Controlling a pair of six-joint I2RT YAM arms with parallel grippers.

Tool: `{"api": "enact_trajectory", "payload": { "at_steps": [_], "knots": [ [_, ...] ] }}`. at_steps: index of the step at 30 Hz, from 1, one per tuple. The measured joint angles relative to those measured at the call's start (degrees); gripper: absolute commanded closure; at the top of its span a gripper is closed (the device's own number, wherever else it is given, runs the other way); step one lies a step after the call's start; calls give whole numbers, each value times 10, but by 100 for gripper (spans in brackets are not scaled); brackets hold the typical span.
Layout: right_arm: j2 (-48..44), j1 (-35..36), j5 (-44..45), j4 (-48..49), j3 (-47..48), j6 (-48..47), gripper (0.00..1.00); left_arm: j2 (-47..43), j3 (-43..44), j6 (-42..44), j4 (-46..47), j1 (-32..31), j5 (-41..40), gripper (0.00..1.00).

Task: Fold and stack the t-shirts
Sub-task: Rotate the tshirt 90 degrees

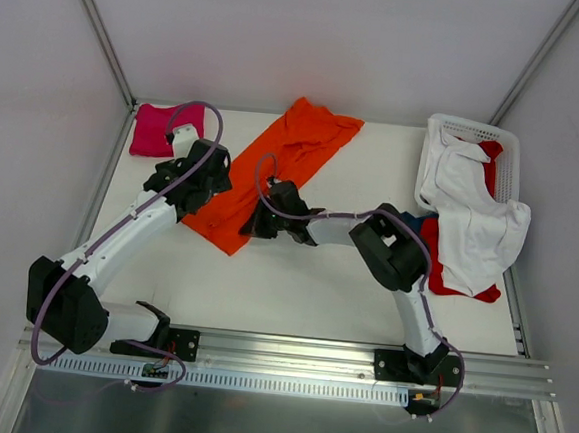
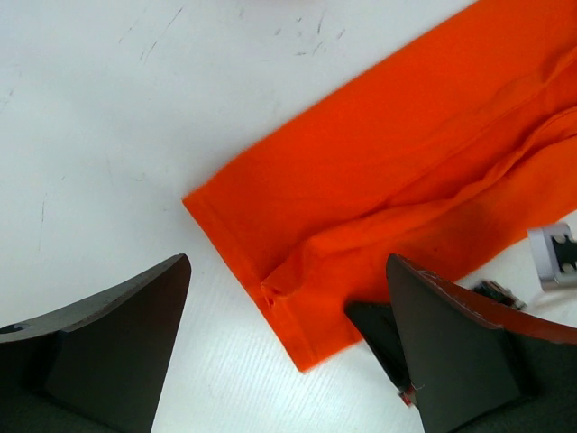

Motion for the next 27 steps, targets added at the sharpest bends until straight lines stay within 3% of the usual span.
{"api": "enact_trajectory", "payload": {
  "at_steps": [7,13,20,21,22,24,26,27],
  "knots": [
    [-151,-23,21,-12,-202,0,100,16,0,0,0,0,0,9],
    [-293,-26,90,-60,-345,-5,99,55,3,-1,0,0,3,10],
    [-483,-40,254,-229,-454,2,99,67,3,-2,0,0,16,10],
    [-511,-46,279,-256,-467,3,92,67,3,-3,0,0,16,10],
    [-533,-50,299,-283,-475,3,58,67,3,-3,0,0,17,11],
    [-568,-57,332,-332,-481,2,21,67,3,-5,0,0,18,11],
    [-603,-58,362,-374,-477,-6,1,66,3,-7,0,-1,21,11],
    [-620,-58,373,-397,-472,-11,0,64,3,-7,0,-2,23,10]
  ]
}}
